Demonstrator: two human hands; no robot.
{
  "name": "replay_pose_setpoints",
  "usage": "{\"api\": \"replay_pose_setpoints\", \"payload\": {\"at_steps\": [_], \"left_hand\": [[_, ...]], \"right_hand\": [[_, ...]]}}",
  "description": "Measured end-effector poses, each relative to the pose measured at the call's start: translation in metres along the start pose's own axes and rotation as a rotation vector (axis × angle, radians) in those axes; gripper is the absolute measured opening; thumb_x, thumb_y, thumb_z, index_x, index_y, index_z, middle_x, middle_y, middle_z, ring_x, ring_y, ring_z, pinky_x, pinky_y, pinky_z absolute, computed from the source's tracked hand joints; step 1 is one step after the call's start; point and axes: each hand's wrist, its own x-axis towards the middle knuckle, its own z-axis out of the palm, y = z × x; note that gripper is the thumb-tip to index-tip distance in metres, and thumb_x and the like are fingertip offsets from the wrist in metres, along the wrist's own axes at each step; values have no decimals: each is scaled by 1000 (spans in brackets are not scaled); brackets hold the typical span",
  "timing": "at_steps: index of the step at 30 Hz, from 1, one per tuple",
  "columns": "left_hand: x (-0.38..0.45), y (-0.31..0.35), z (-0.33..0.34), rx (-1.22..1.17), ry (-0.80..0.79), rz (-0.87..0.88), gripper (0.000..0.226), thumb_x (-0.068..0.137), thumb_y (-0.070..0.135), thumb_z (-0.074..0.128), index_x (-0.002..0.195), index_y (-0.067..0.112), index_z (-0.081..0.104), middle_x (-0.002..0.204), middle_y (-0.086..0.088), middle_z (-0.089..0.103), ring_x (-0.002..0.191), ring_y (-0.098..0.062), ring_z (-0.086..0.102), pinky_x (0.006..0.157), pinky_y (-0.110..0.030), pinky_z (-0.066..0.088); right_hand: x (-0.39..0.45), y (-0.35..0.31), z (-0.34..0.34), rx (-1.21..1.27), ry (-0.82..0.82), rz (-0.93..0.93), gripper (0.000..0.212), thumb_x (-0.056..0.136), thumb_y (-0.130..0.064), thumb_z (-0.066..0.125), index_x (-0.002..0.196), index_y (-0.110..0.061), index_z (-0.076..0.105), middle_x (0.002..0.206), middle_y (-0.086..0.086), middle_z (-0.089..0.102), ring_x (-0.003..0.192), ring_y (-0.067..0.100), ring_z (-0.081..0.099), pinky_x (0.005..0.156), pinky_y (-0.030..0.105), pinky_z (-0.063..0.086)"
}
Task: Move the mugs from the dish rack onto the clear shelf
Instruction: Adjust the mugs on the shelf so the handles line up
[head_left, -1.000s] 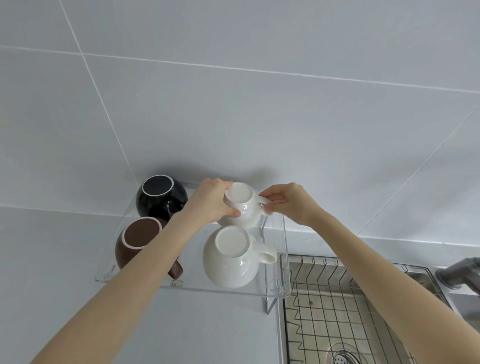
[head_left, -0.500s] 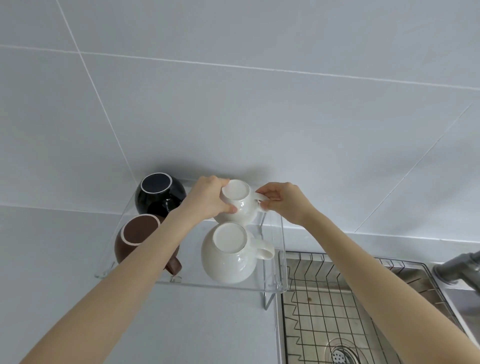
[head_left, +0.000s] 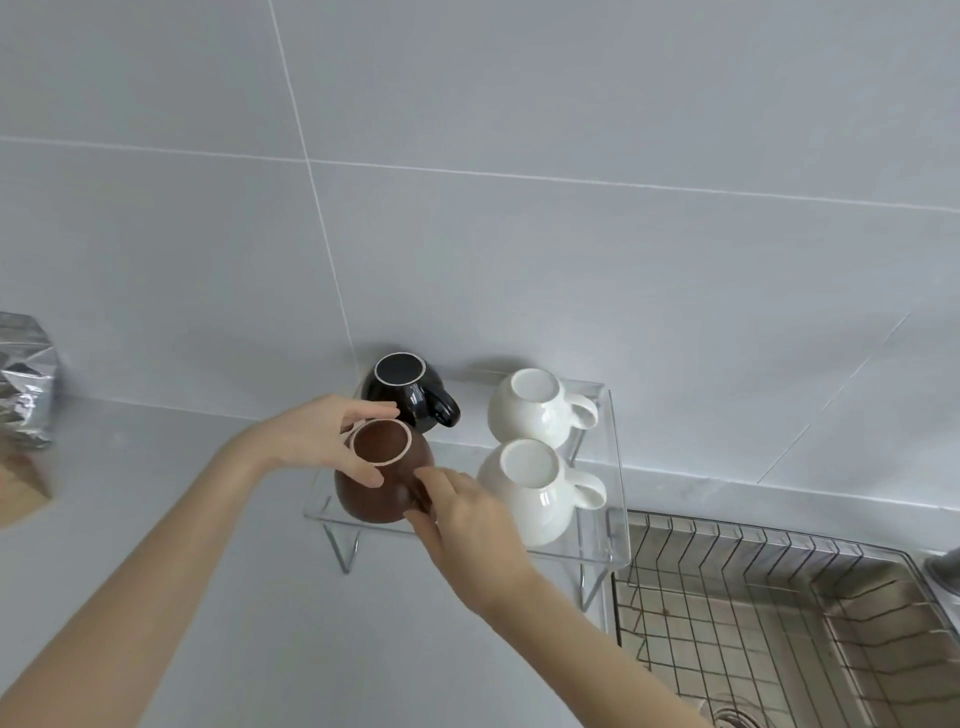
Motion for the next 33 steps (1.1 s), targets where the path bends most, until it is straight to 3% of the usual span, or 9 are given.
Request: {"api": "replay_pose_setpoints", "payload": {"at_steps": [3,9,15,18,21,33], "left_hand": [[-8,-11,3,-65,79,13,81,60,1,79,131,16,44,133,2,52,125,-9,44,104,-24,31],[-12,-16,15,-18,245,15,77,59,8,81,128,14,48,130,-6,57,120,-17,51,107,-39,37],[-17,-8,32,91,428,38,57,60,19,81,113,15,61,105,-5,70,102,-22,61,80,-24,42],[-20,-7,38,122,508,28,44,61,22,80,102,15,65,94,-5,72,91,-25,62,75,-28,44],[-20,-6,42,132,551,7,39,61,24,79,96,15,66,89,-8,72,88,-27,62,77,-37,49],[-23,-7,49,138,616,3,46,64,30,77,105,13,63,93,-7,71,89,-29,62,76,-36,49]], "right_hand": [[4,0,5,-72,-42,75,18,92,-9,42,107,-5,50,107,14,62,97,33,55,76,42,46],[10,2,0,-19,-26,125,15,87,-2,43,95,-1,55,97,20,66,86,40,57,74,47,47],[22,9,-10,-25,-26,137,20,85,-2,44,97,-3,60,92,20,69,85,38,58,73,42,47],[28,11,-13,-47,-51,135,24,87,-4,44,104,-4,60,94,21,70,87,40,58,76,46,48],[32,12,-13,-77,-69,133,26,86,-1,42,104,-5,60,95,20,70,87,39,58,75,46,48],[35,18,-4,-237,-92,112,28,88,3,39,111,-6,53,100,18,68,91,37,59,76,45,47]]}}
